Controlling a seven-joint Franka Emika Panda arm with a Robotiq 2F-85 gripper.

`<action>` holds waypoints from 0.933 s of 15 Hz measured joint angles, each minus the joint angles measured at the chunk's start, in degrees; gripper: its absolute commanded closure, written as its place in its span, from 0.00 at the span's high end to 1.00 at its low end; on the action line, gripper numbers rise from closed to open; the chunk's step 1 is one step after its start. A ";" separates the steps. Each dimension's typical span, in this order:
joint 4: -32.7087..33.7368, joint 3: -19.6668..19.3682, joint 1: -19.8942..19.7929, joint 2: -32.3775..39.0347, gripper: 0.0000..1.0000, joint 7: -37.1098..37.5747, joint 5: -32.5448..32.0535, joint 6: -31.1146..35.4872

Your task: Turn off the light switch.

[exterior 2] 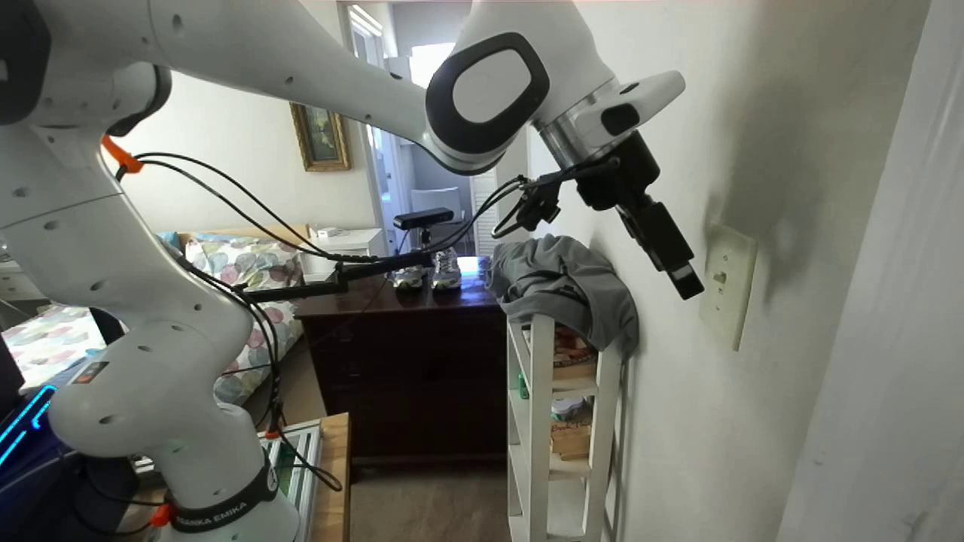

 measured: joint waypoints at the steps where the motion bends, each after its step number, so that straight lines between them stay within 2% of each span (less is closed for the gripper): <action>1: 0.01 -0.19 -0.02 0.35 1.00 0.18 0.00 0.77; 5: 0.13 -0.64 -0.03 1.73 0.99 0.42 0.01 3.92; 11: 1.27 -0.63 0.30 2.64 0.64 0.42 0.01 4.71; 13: 1.43 -0.63 0.33 2.66 0.63 0.42 0.01 4.71; 14: 1.45 -0.63 0.35 2.66 0.59 0.42 0.01 4.71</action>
